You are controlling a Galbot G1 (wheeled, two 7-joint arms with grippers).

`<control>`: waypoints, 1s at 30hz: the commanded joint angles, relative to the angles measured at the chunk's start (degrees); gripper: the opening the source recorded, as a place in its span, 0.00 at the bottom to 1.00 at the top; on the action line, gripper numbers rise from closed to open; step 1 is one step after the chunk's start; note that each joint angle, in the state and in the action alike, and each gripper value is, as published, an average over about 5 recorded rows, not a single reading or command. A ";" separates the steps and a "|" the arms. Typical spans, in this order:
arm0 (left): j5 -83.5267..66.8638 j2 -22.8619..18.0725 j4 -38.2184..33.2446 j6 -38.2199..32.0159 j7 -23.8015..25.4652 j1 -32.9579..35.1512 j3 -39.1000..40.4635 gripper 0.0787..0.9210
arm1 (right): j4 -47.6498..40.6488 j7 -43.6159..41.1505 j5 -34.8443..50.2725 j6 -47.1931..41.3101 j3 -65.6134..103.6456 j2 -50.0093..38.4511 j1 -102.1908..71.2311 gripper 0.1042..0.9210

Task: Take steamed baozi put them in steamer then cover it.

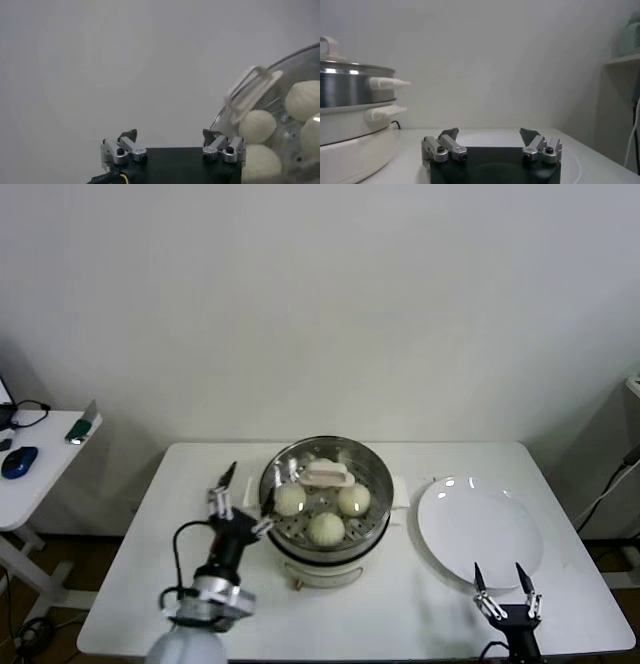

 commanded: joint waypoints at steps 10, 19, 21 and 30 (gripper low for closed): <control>-53.78 0.36 15.93 -32.64 2.25 16.97 -19.35 0.88 | 0.01 -0.65 0.96 0.75 -1.31 -1.34 0.92 0.88; -51.38 -1.02 21.88 -35.84 3.49 14.82 -15.09 0.88 | -0.25 -0.31 0.77 0.54 -1.76 -1.54 1.33 0.88; -51.30 -1.10 21.79 -35.77 3.58 14.78 -14.93 0.88 | -0.33 -0.33 0.76 0.55 -1.96 -1.58 1.39 0.88; -51.00 -1.08 21.09 -35.76 3.81 14.61 -14.77 0.88 | -0.73 -0.32 0.86 0.53 -2.80 -1.72 1.61 0.88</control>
